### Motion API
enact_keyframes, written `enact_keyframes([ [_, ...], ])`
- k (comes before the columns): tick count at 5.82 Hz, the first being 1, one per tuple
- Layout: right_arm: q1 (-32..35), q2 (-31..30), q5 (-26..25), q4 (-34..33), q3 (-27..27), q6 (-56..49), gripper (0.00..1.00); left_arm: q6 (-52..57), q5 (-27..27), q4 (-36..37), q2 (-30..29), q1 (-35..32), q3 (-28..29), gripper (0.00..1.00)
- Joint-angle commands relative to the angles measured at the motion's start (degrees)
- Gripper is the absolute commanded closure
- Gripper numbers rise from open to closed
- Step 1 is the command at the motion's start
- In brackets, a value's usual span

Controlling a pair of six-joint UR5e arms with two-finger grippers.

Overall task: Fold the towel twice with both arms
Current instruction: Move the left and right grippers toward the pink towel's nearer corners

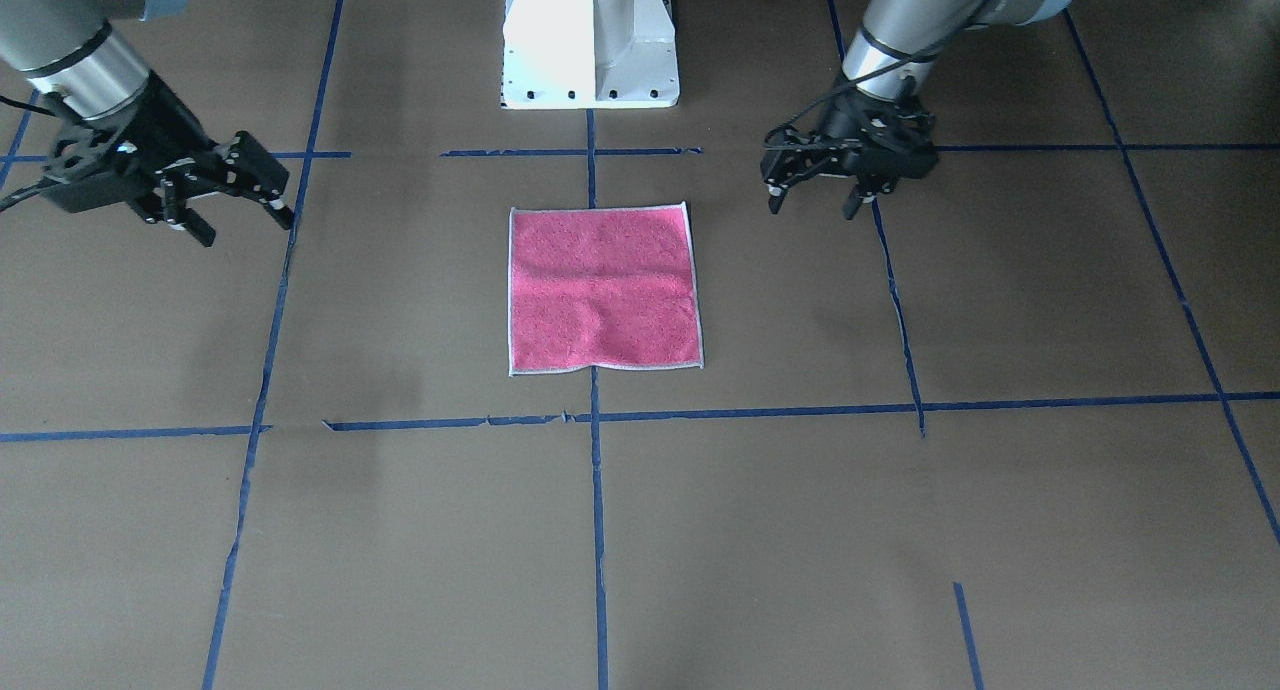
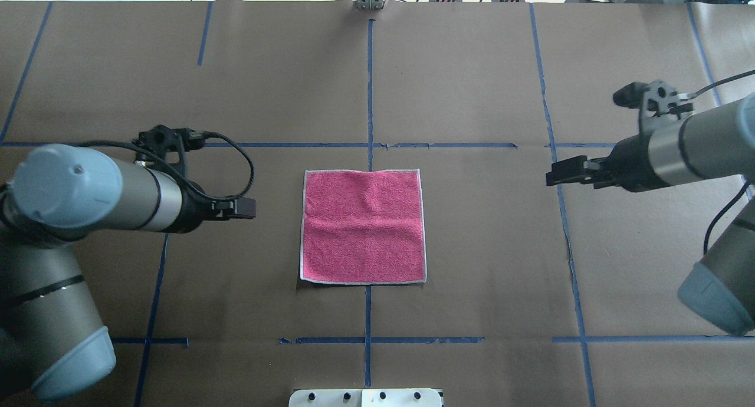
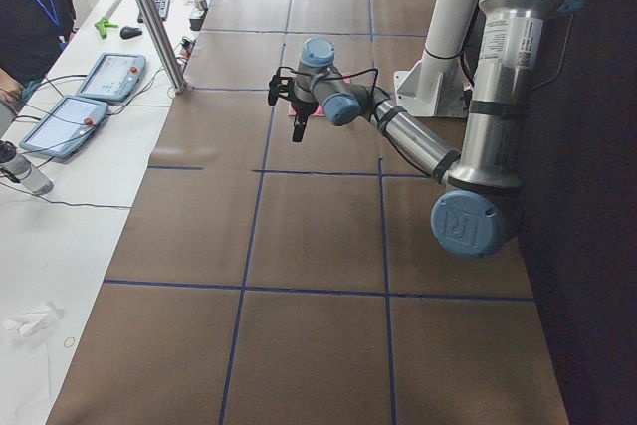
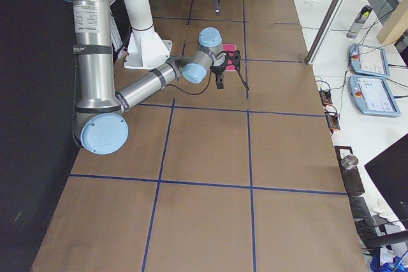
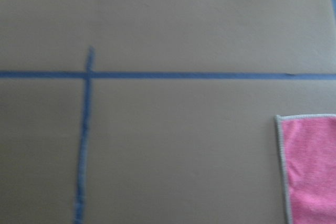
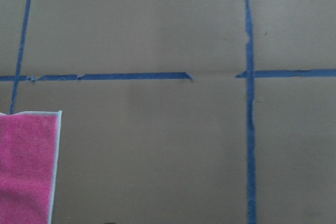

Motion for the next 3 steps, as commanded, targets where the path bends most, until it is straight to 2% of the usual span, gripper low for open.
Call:
enact_keyframes([
  [1, -12.89, 2.34, -12.43, -0.42, -0.31, 13.99, 0.04, -8.85, 4.33, 5.08, -5.38, 7.30, 0.61, 0.00],
  [2, -16.69, 4.25, -15.36, -1.47, -0.57, 17.91, 0.05, -13.25, 6.42, 5.10, -6.10, 9.06, 2.01, 0.00],
  [3, -19.25, 10.54, -17.73, -9.92, -0.92, 22.90, 0.10, -17.47, 7.93, 5.01, -8.28, 10.12, 4.54, 0.14],
])
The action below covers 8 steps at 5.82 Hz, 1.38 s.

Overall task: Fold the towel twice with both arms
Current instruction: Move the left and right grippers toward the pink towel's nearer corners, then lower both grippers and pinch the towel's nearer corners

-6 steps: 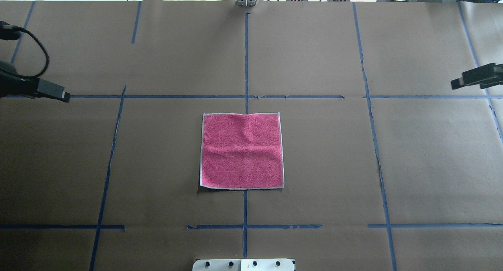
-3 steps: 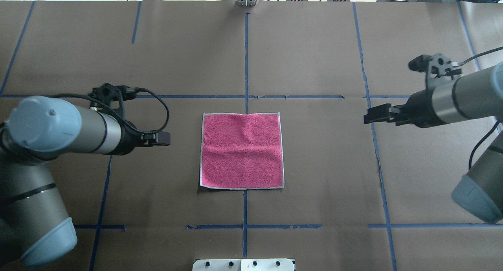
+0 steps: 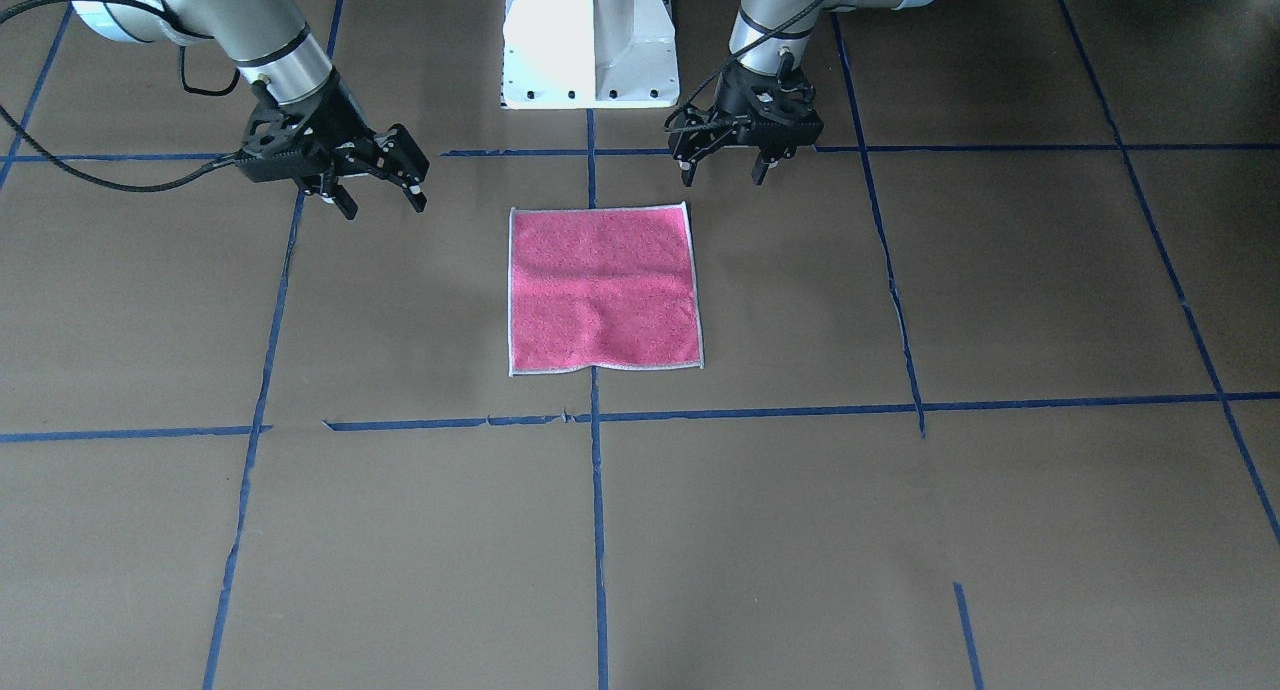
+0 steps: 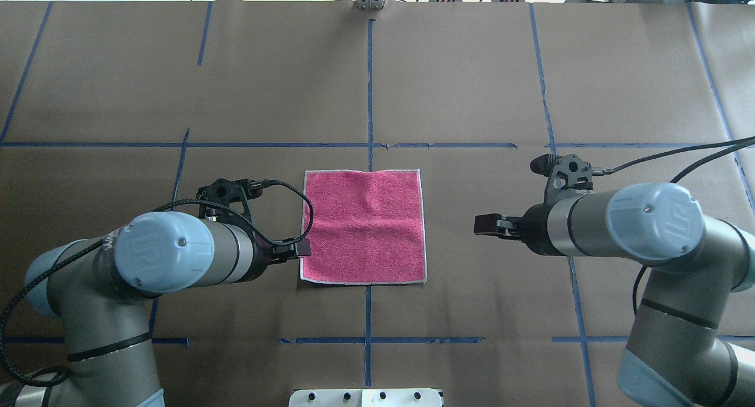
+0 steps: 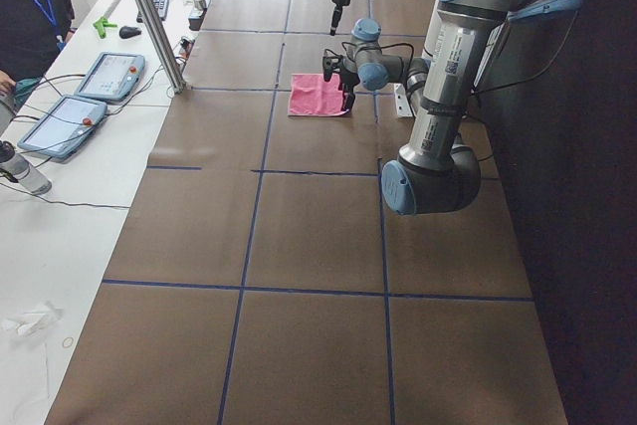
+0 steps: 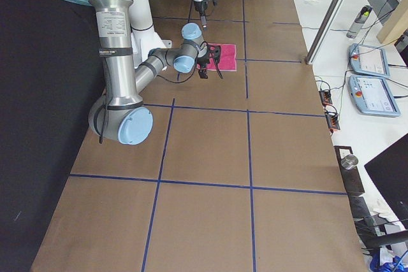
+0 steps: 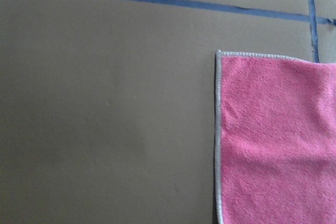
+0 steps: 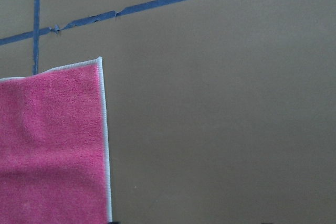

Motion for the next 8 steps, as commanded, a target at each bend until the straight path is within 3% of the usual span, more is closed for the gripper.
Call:
enact_keyframes([
  [1, -5.66, 10.01, -5.25, -13.65, -0.68, 7.42, 0.13, -8.56, 1.69, -0.05, -3.72, 1.88, 4.21, 0.28],
  [7, -7.88, 10.15, -7.48, -14.08, -0.95, 10.08, 0.14, -12.29, 1.52, -0.76, -5.50, 2.86, 10.12, 0.47],
  [8, -8.41, 10.15, -8.78, -13.99, -0.95, 10.08, 0.13, -12.29, 1.52, -0.76, -5.41, 2.94, 10.21, 0.54],
])
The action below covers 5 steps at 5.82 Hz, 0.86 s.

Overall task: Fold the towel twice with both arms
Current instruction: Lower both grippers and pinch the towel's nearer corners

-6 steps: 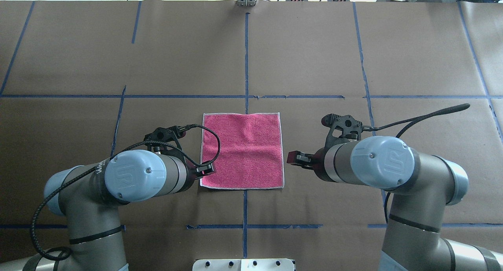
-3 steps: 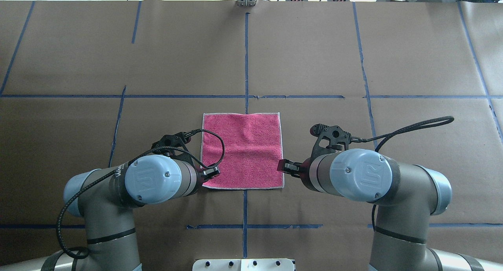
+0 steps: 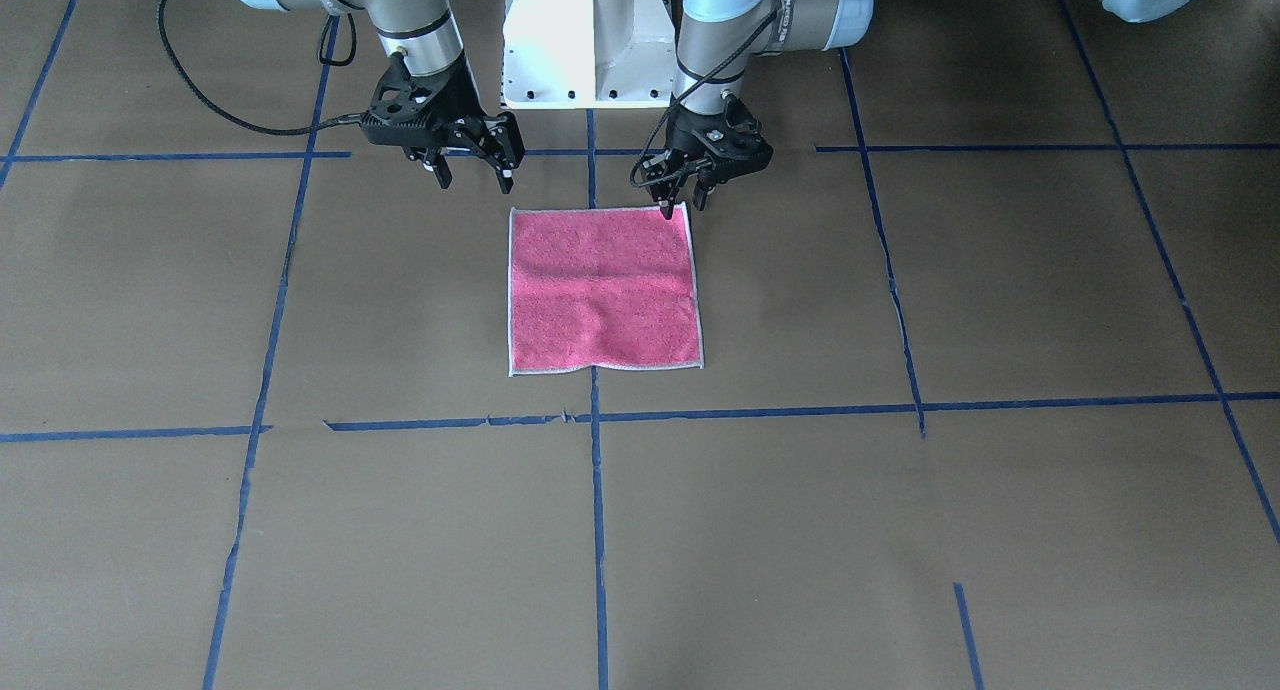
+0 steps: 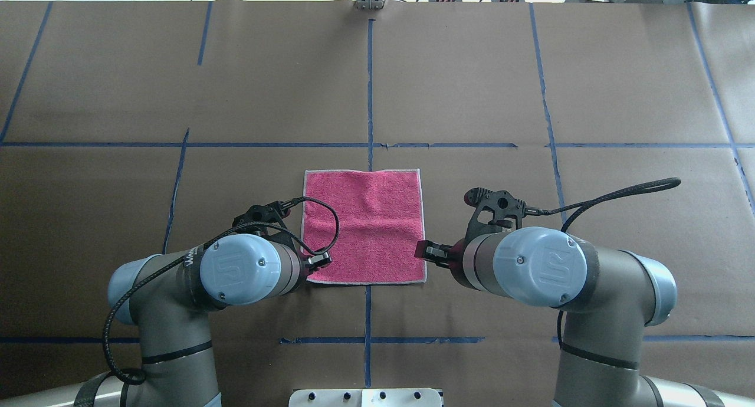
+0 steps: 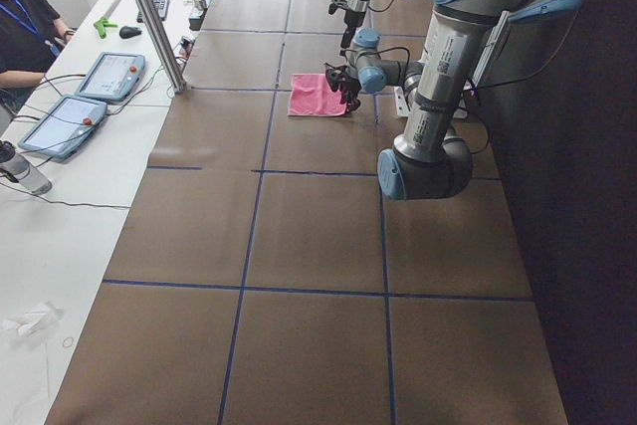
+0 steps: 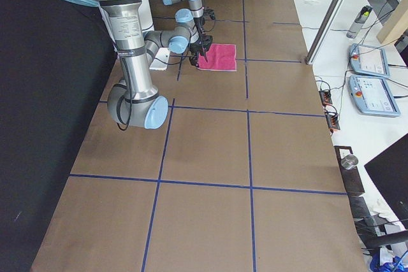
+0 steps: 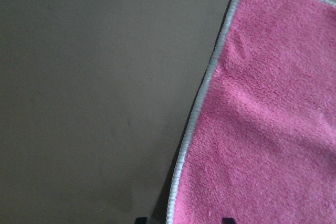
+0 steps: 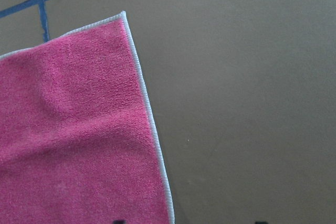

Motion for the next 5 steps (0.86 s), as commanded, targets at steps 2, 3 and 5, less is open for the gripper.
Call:
enact_keyframes([
  [2, -0.66, 0.06, -1.62, 0.24, 0.02, 0.00, 0.14, 0.22, 0.00, -0.01, 0.10, 0.67, 0.30, 0.59],
  [3, -0.66, -0.03, -1.62, 0.24, 0.11, 0.00, 0.13, 0.13, 0.00, -0.01, 0.11, 1.37, 0.30, 0.59],
  [5, -1.79, 0.06, -2.49, 0.24, -0.24, 0.52, 0.16, -0.04, 0.00, 0.07, 0.02, 1.73, 0.30, 0.75],
])
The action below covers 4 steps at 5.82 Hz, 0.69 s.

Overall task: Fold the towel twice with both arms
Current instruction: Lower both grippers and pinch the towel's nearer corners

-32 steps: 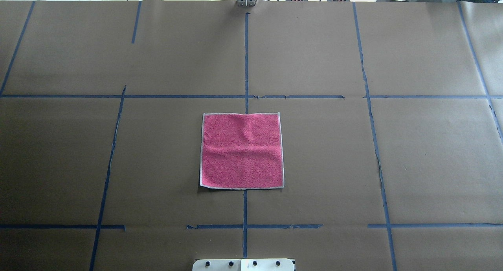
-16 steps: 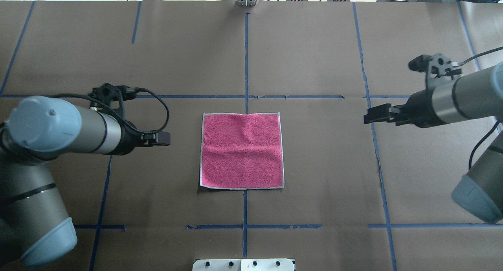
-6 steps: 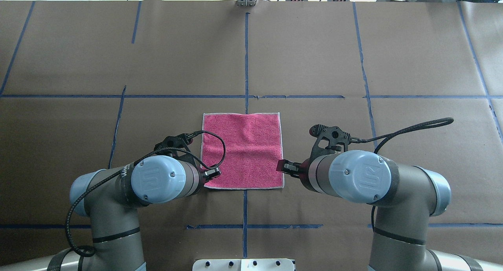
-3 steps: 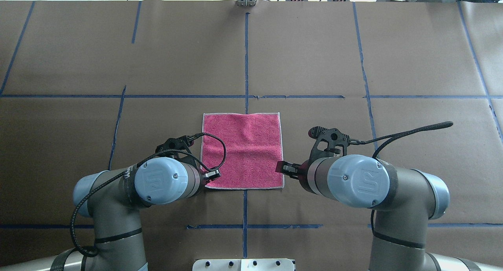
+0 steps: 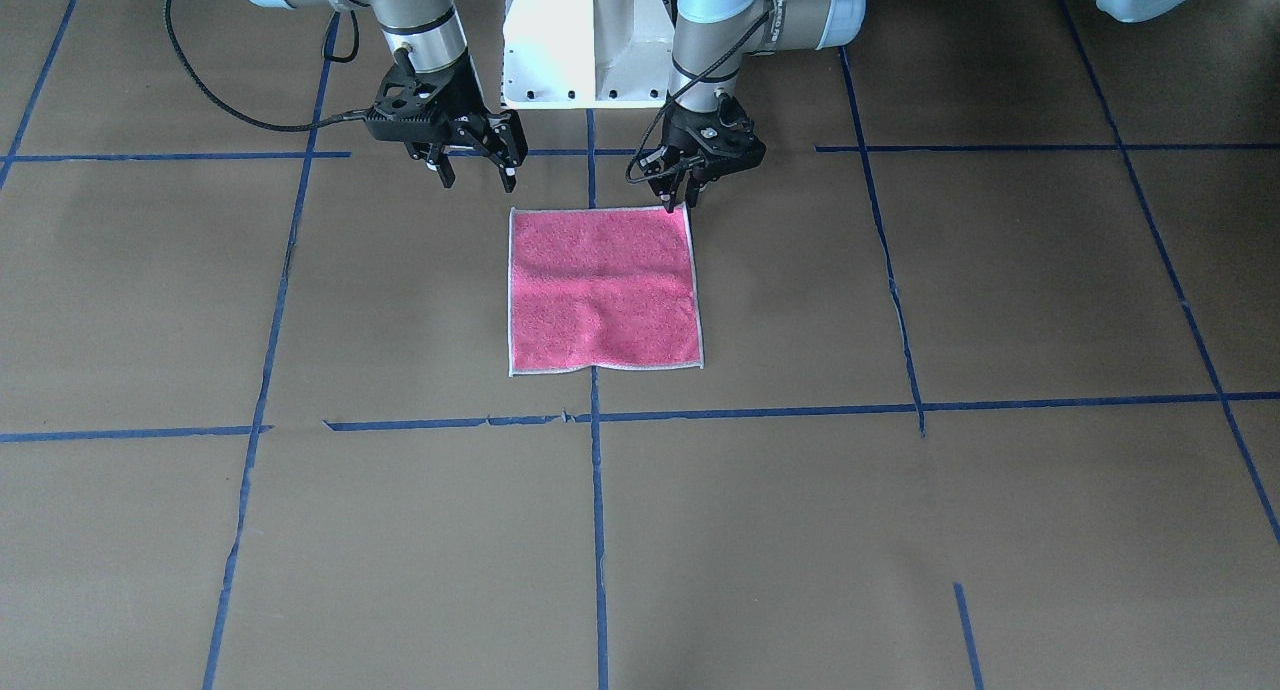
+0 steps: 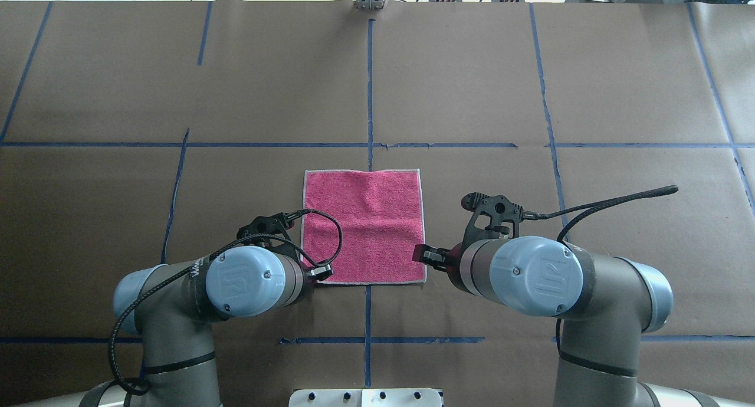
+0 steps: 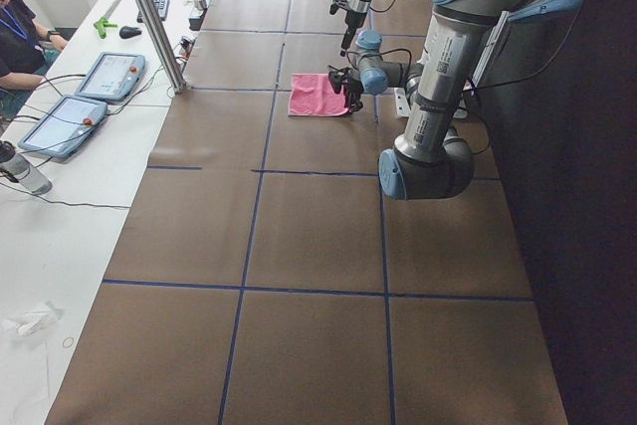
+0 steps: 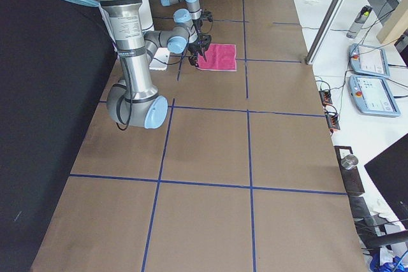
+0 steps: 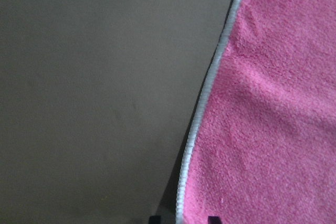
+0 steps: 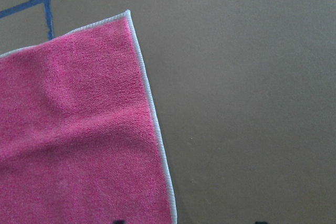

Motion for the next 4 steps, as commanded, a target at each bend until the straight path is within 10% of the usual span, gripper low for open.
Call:
enact_keyframes([
  [1, -1.20, 0.15, -2.01, 0.18, -0.42, 1.55, 0.26, 0.13, 0.00, 0.24, -0.07, 0.08, -0.26, 0.86],
  [4, -1.38, 0.76, -2.03, 0.18, -0.86, 1.56, 0.25, 0.31, 0.00, 0.24, 0.02, -0.10, -0.26, 0.83],
])
